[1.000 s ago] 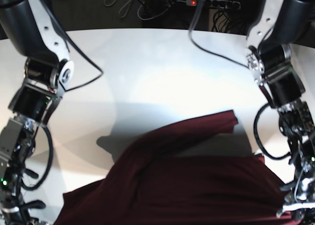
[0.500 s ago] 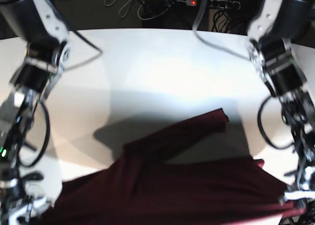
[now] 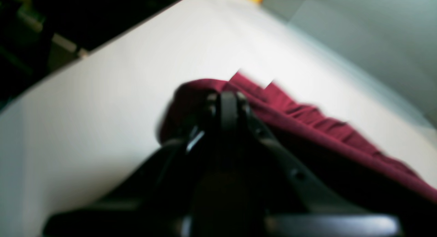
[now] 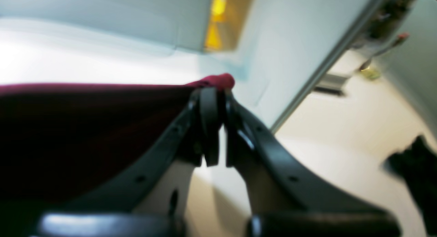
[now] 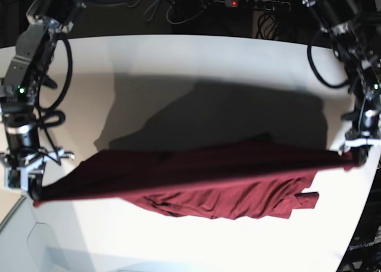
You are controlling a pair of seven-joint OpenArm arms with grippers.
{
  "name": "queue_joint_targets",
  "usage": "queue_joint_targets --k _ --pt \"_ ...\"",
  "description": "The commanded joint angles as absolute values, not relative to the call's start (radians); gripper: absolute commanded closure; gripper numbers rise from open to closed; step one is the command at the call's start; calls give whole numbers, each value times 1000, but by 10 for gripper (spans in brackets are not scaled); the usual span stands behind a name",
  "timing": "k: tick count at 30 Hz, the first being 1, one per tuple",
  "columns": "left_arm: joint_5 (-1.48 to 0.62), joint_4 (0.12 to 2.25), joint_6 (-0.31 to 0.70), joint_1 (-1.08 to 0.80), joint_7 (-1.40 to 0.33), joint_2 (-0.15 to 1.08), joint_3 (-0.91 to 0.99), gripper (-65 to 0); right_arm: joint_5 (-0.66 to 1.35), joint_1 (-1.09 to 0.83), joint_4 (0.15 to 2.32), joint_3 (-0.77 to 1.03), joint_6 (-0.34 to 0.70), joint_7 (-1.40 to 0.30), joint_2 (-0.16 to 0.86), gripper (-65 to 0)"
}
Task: Layout the t-shirt on the table in an organized manner, then fold the t-shirt properly
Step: 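Lift the shirt with both grippers, stretch it taut, and lay it down, then release the right gripper and move it to grasp another shirt edge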
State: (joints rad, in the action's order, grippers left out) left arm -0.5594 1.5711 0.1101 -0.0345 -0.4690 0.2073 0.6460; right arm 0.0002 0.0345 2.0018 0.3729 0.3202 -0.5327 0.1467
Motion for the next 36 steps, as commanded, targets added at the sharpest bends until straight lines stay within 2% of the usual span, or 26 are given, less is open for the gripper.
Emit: queue_joint_targets --k 1,8,15,28,31,36 --pt "-595 1584 117 -48 -438 223 664 -3 -1 30 2022 386 305 -470 160 0" --pt "-664 1540 117 -160 -438 223 742 -4 -1 -38 2017 378 305 -392 143 0" --pt "-723 1569 117 -168 -443 231 779 -5 -1 113 1969 340 305 -401 122 0" --pt "-713 1483 119 209 -449 229 742 -4 -7 539 1508 292 298 -401 128 0" --pt "-713 1419 119 260 -441 232 702 -4 -7 565 1458 295 298 -401 165 0" --pt "-671 1250 119 352 -435 246 639 -4 -7 564 1362 292 298 -392 170 0"
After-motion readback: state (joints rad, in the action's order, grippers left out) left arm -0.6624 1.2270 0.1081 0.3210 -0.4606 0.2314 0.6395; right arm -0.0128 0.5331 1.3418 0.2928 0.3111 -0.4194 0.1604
